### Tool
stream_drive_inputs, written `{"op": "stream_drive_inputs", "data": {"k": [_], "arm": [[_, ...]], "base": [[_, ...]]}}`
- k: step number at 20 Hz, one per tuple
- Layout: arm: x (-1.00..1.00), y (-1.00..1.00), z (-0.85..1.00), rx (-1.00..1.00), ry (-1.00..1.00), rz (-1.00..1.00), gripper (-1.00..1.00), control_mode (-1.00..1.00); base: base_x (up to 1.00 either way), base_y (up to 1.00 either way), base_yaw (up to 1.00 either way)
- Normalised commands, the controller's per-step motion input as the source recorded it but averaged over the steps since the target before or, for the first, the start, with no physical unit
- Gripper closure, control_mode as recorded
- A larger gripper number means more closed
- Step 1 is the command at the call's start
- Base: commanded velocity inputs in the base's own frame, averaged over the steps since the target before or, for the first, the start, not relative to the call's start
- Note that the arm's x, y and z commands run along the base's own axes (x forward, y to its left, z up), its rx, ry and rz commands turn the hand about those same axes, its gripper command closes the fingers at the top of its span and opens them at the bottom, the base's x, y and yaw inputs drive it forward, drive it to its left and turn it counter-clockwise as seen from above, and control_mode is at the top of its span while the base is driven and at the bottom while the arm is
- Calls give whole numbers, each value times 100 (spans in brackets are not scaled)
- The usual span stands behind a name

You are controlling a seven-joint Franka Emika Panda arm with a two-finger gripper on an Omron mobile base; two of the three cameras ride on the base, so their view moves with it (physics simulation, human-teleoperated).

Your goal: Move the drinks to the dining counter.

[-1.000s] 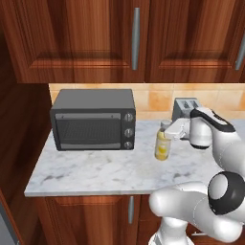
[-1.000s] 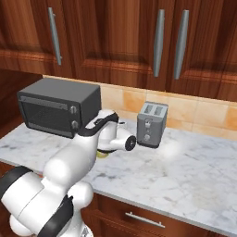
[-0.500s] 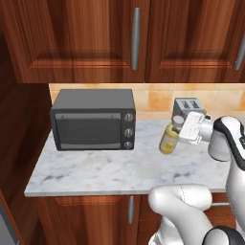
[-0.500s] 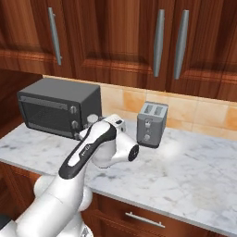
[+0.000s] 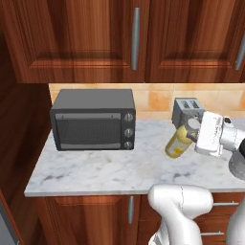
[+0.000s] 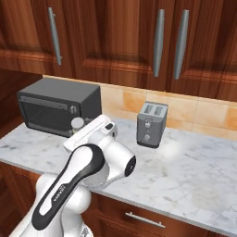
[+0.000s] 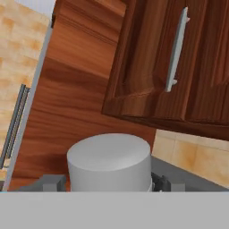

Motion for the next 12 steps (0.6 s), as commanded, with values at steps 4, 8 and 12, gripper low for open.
{"op": "stream_drive_inputs", "data": {"k": [4,8,12], "arm": [[-96,-1,49,0,-8,4,100,-100],[-54,0,19,0,-7,0,100,-100],[-6,0,0,0,0,0,100,-100]], "base": [[0,0,0],[0,0,0],[0,0,0]]}}
